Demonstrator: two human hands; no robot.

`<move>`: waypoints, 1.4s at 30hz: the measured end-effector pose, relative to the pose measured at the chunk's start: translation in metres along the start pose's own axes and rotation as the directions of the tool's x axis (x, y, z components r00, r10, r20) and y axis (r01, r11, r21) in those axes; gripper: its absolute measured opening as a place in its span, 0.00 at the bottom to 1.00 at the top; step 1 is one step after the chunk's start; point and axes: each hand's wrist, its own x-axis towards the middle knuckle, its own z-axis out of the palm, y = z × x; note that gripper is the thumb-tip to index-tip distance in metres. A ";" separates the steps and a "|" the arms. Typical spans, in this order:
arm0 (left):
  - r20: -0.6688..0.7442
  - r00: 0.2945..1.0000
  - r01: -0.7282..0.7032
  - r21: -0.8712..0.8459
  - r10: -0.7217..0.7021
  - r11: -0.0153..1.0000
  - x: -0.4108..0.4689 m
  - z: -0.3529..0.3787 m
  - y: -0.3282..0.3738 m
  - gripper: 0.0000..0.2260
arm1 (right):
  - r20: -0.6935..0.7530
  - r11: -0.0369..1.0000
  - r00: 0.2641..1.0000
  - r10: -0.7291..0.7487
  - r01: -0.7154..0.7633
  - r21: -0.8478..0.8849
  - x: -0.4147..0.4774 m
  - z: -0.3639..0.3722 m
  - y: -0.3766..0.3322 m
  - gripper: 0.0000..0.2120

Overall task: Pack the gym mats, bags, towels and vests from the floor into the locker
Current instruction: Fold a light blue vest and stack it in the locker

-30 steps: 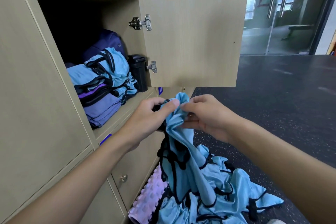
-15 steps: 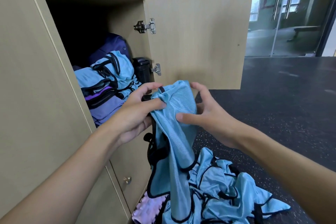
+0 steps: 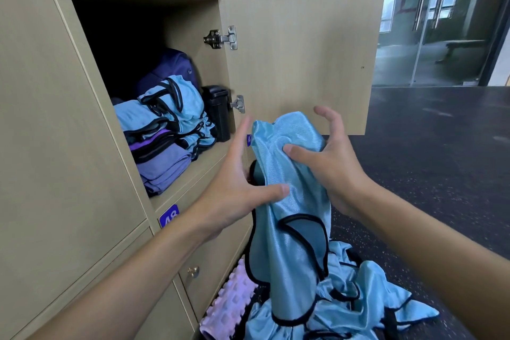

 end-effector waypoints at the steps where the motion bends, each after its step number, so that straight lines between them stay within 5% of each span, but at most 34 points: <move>1: 0.002 1.000 -0.019 0.031 0.018 0.999 -0.001 0.000 0.001 0.48 | 0.002 1.000 1.000 0.013 -0.013 0.007 0.000 0.000 0.000 0.33; 4: -0.086 0.996 -0.020 0.057 0.025 0.998 0.001 -0.003 0.006 0.36 | 0.078 0.994 0.995 0.057 -0.063 0.088 -0.003 -0.003 -0.002 0.27; 6: -0.175 0.984 -0.039 -0.014 0.036 0.999 0.006 -0.008 0.007 0.31 | 0.187 0.991 0.980 0.075 -0.095 0.099 -0.004 -0.007 -0.003 0.31; 9: -0.273 0.961 -0.066 -0.111 0.033 0.992 0.011 -0.015 0.010 0.23 | 0.337 0.998 0.940 0.058 -0.066 0.012 -0.008 -0.005 0.001 0.40; 11: -0.310 0.951 -0.056 -0.119 0.016 0.991 0.011 -0.015 0.010 0.20 | 0.336 0.997 0.941 0.032 -0.005 -0.081 -0.011 -0.001 0.004 0.35; 15: -0.258 0.966 0.013 0.075 0.007 0.997 0.010 -0.014 0.003 0.23 | 0.305 0.998 0.952 0.008 0.009 -0.056 -0.011 0.003 0.001 0.21; 21: -0.093 0.996 0.035 0.437 0.007 0.899 0.009 -0.021 -0.003 0.28 | 0.351 0.993 0.932 0.089 -0.111 0.045 -0.007 -0.004 -0.007 0.16; 27: -0.083 0.989 -0.087 0.352 0.124 0.932 0.009 -0.019 -0.004 0.25 | 0.367 0.986 0.921 0.128 -0.157 0.051 -0.005 -0.006 -0.006 0.18; 33: -0.185 0.978 -0.052 0.240 0.098 0.969 0.011 -0.023 -0.002 0.22 | 0.282 0.945 0.957 0.072 0.024 -0.325 -0.002 -0.010 -0.004 0.25; 38: -0.236 0.972 0.006 -0.038 -0.015 0.999 0.014 -0.022 0.000 0.25 | 0.396 0.996 0.914 0.088 -0.079 -0.039 -0.009 -0.010 -0.001 0.30; 42: -0.240 0.971 0.003 -0.038 -0.012 0.999 0.012 -0.019 -0.005 0.35 | 0.269 0.998 0.962 0.054 -0.059 0.009 -0.009 -0.001 -0.001 0.30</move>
